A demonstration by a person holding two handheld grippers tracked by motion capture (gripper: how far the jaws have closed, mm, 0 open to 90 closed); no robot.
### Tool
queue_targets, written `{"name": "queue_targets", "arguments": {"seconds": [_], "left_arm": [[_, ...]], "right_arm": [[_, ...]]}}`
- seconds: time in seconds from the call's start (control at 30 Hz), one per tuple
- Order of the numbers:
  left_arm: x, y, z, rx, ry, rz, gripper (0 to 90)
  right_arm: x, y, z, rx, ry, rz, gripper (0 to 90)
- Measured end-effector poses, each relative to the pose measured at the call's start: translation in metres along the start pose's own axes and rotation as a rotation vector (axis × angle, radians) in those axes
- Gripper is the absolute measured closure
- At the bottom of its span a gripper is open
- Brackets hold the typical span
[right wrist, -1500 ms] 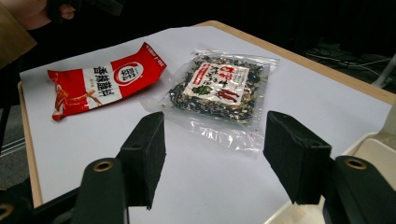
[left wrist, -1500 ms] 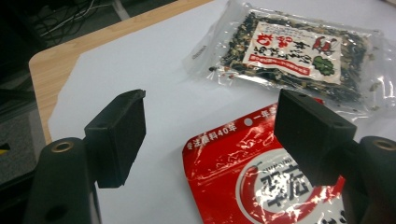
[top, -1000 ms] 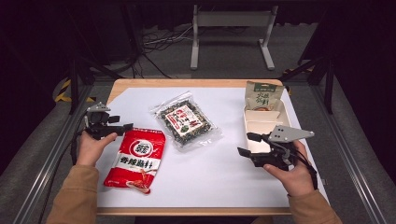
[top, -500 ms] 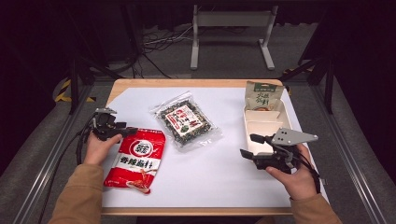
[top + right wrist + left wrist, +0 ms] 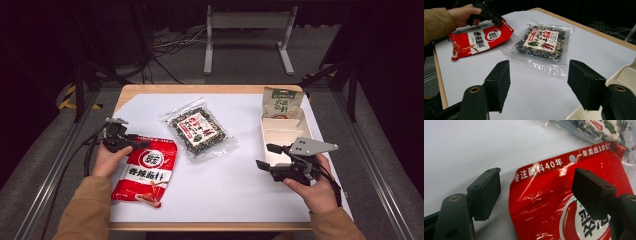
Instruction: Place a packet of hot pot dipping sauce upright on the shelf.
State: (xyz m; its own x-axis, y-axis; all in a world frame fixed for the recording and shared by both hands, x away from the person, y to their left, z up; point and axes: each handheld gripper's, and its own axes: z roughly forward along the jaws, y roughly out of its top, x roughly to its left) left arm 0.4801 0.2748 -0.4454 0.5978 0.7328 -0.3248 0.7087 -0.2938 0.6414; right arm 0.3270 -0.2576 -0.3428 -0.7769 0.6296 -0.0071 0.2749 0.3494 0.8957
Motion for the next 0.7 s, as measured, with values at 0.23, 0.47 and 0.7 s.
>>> {"name": "queue_targets", "arguments": {"seconds": [0.23,0.47,0.7], "left_arm": [[0.0,-0.001,0.002,0.009,-0.044,-0.01,25.5],[-0.006,-0.001,0.001,0.03,-0.016,0.031,37.6],[-0.013,-0.002,-0.007,0.0,0.01,0.051,51.3]], "right_arm": [[0.0,-0.001,0.001,0.006,-0.012,-0.001,34.3],[-0.001,-0.002,0.002,0.011,-0.016,0.003,34.4],[-0.001,-0.003,0.002,0.017,-0.021,0.002,34.4]]}}
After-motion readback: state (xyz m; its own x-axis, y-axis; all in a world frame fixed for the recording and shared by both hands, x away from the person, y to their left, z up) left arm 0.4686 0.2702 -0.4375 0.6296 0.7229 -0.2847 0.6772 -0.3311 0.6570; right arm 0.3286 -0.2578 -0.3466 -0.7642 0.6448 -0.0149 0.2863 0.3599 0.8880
